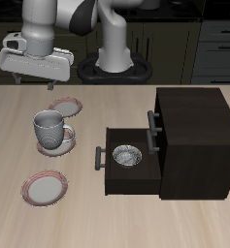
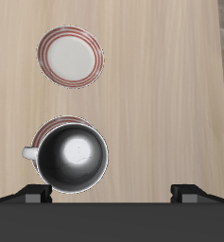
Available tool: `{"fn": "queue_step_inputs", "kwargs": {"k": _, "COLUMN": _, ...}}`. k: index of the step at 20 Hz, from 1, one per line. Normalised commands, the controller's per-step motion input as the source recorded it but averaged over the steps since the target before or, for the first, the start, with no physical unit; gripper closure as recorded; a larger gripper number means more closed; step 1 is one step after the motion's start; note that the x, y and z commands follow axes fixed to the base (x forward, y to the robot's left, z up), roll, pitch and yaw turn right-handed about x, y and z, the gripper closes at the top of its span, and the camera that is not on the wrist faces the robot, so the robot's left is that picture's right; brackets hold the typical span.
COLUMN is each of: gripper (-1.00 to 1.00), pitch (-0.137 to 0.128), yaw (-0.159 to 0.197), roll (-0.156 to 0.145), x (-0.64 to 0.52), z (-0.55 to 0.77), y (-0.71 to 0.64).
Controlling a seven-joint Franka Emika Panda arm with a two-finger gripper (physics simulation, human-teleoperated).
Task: Place the porcelain mug on top of the cabinet
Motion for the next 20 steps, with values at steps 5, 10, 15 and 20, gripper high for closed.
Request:
{"fn": "queue_step_inputs", "kwargs": {"k": 5, "gripper": -1.0, "pitch": -0.041, "yaw": 0.011, "roll": 0.003, "x": -0.05, "z": -0.41, "y": 0.08}}
{"fn": "queue_step_inputs", "kwargs": {"k": 10, "gripper": -1.0, "pitch": 0.035, "yaw": -0.041, "roll": 0.022, "x": 0.0, "z": -0.33, "y": 0.01}}
{"fn": "queue_step_inputs", "kwargs": {"k": 15, "gripper": -1.0, "pitch": 0.01, "yaw": -0.025, "roll": -0.016, "x": 0.01, "z": -0.21, "y": -0.1}}
{"fn": "queue_step_inputs", "kwargs": {"k": 20, "gripper": -1.0, "pitch": 0.014, "yaw": -0.037, "roll": -0.039, "x": 0.12, "z": -0.19, "y": -0.2}}
